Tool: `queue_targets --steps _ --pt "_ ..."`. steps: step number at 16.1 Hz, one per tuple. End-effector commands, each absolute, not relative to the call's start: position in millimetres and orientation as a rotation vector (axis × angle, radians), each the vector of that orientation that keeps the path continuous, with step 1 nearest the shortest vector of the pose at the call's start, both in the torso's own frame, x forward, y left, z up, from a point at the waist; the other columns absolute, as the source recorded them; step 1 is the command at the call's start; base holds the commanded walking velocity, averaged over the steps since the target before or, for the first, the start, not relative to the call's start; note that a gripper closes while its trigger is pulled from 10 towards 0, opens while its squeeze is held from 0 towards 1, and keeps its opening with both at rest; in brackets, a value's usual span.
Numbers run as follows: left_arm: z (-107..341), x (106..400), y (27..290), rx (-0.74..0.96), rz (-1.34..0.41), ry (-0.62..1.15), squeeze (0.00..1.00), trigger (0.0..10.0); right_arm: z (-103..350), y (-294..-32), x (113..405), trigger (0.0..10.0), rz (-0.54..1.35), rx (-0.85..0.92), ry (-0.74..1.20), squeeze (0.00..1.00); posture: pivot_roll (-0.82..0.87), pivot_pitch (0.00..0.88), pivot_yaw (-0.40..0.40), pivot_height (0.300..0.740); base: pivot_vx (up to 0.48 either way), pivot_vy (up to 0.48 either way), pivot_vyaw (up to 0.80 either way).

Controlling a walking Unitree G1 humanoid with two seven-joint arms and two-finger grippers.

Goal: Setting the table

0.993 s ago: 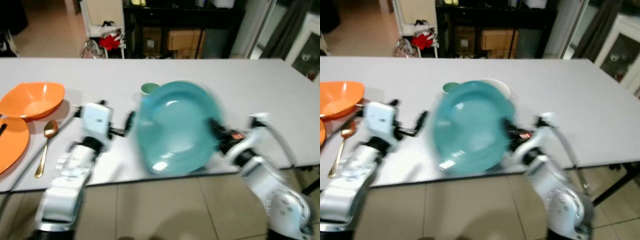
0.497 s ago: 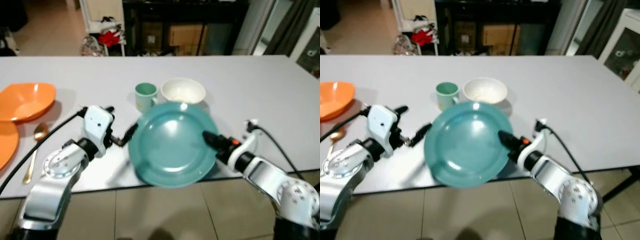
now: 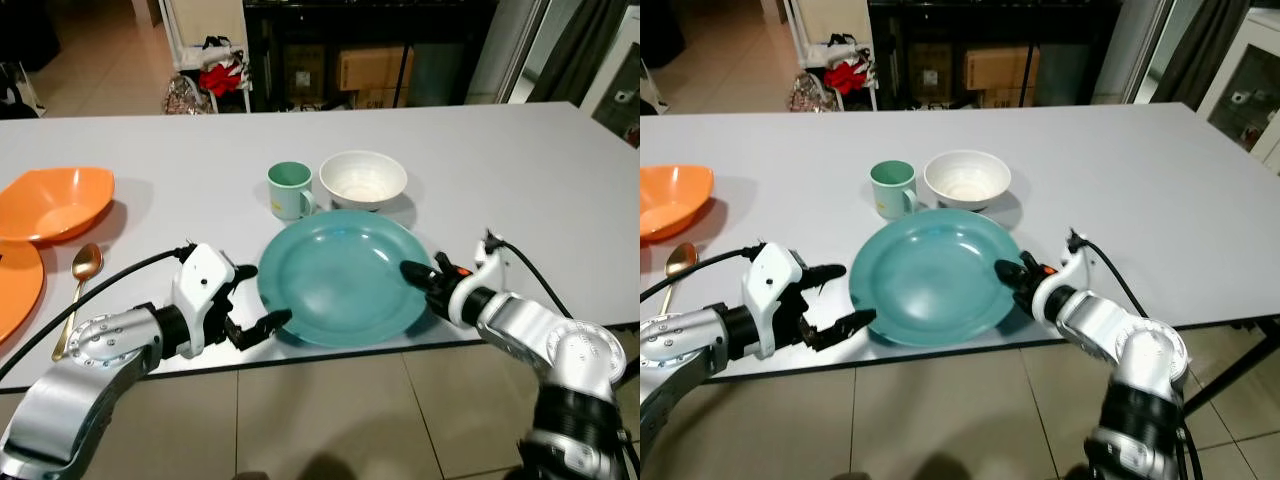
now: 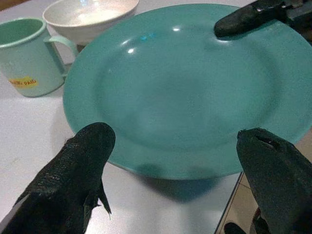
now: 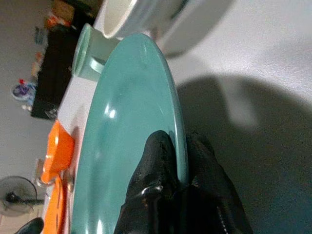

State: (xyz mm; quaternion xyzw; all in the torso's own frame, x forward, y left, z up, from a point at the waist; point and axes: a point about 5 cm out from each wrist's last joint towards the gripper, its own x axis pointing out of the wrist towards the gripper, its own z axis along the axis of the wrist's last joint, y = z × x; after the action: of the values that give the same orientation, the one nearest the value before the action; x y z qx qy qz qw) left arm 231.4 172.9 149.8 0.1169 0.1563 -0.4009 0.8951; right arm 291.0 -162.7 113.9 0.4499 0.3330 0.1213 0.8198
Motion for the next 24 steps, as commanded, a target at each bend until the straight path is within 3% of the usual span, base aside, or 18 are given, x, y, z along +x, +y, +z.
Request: queue_targets --steps 1,15,16,17,18,24 --pt "150 228 174 0.249 -0.840 0.346 0.00 10.0 112 -162 296 10.0 0.247 0.933 0.739 0.00 0.13 0.000 0.001 0.740 0.000 0.000 0.00" --pt "147 229 175 0.287 -0.833 0.370 0.00 10.0 103 -170 334 10.0 0.129 0.885 0.617 0.00 0.13 0.000 -0.001 0.740 0.000 0.000 0.00" --pt "147 230 174 0.288 -0.833 0.369 0.00 10.0 102 -170 336 10.0 0.117 0.892 0.607 0.08 0.14 0.000 -0.003 0.740 0.000 0.000 0.00" --pt "147 230 174 0.288 -0.833 0.369 0.00 10.0 101 -170 336 10.0 0.114 0.894 0.604 0.08 0.14 0.000 -0.003 0.740 0.000 0.000 0.00" --pt "147 230 174 0.288 -0.833 0.369 0.00 10.0 101 -170 336 10.0 0.117 0.903 0.603 1.00 0.14 0.000 -0.002 0.740 0.000 0.000 0.00" --pt "146 229 175 0.295 -0.836 0.370 0.00 10.0 99 -171 326 10.0 0.153 0.964 0.614 1.00 0.14 0.000 -0.004 0.740 0.000 0.000 0.00"
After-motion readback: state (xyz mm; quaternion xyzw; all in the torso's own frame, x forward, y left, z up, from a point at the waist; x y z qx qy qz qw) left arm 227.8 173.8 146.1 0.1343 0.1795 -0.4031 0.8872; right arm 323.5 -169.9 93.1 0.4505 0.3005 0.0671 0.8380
